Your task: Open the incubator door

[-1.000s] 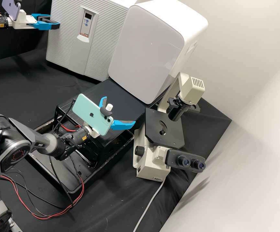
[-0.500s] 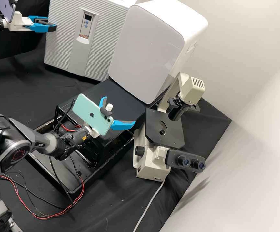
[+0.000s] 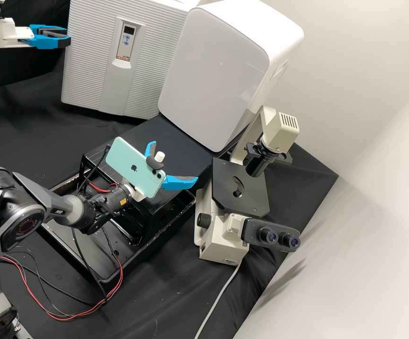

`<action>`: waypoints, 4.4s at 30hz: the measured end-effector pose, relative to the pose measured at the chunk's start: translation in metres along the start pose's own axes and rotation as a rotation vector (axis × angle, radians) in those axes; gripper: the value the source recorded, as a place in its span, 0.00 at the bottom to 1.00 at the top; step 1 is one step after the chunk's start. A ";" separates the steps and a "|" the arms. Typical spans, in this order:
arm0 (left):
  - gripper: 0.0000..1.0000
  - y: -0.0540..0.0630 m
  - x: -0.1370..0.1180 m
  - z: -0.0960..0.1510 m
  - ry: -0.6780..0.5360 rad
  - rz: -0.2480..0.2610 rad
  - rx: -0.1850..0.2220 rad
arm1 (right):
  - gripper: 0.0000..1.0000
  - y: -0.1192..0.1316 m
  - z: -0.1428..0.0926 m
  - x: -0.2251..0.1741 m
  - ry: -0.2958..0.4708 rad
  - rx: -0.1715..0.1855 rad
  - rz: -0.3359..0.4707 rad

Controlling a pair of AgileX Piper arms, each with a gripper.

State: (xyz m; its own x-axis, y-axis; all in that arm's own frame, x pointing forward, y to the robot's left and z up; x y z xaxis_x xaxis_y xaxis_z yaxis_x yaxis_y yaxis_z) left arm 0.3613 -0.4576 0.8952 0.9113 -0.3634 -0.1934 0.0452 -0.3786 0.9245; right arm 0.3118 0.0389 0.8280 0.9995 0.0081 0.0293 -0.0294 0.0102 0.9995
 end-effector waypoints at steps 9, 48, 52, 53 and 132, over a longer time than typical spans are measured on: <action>0.00 0.002 -0.021 0.024 -0.063 0.054 -0.024 | 1.00 0.000 0.000 0.000 0.000 0.000 0.000; 0.00 0.002 -0.031 -0.014 0.415 0.035 -0.095 | 1.00 0.000 0.000 0.000 0.000 0.000 0.000; 0.00 0.006 -0.017 -0.013 0.372 0.029 -0.077 | 1.00 0.000 0.000 0.000 0.000 0.000 0.000; 0.00 0.008 -0.014 -0.012 0.361 0.029 -0.075 | 1.00 0.000 0.000 0.000 0.000 0.000 0.000; 1.00 -0.008 -0.004 0.016 0.272 -0.040 0.033 | 1.00 0.000 0.000 0.000 0.000 0.000 0.000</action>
State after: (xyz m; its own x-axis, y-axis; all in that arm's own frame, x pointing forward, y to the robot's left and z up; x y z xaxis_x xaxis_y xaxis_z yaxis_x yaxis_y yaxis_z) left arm 0.3511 -0.4667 0.8832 0.9857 -0.1071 -0.1298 0.0740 -0.4169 0.9059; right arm 0.3118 0.0389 0.8280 0.9995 0.0081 0.0293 -0.0294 0.0102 0.9995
